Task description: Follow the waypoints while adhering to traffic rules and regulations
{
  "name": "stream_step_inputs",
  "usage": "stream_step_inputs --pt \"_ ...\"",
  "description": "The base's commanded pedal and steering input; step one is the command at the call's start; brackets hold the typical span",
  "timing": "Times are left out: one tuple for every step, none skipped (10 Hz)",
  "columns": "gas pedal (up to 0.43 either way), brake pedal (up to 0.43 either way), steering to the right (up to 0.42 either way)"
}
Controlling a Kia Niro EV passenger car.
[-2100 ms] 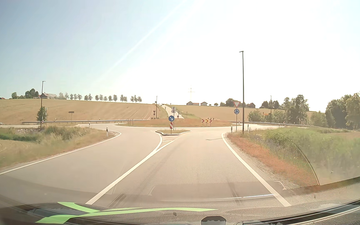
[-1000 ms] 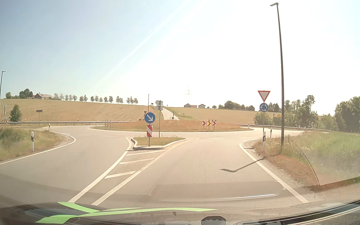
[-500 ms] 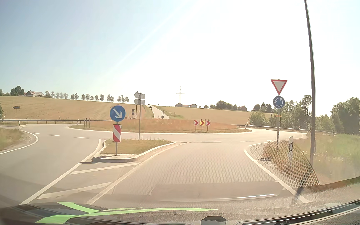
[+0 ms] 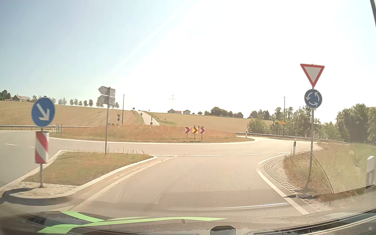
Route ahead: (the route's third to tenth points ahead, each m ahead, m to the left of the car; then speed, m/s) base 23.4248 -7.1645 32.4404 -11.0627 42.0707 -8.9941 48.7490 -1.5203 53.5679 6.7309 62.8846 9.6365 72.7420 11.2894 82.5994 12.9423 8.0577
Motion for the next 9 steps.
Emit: stream_step_inputs --pt "0.0 0.0 0.085" --pt "0.0 0.0 0.084" --pt "0.067 0.0 0.083" --pt "0.13 0.0 0.083" --pt "0.138 0.0 0.085" --pt "0.15 0.0 0.093" --pt "0.157 0.0 0.1" --pt "0.169 0.0 0.105" --pt "0.177 0.0 0.106"
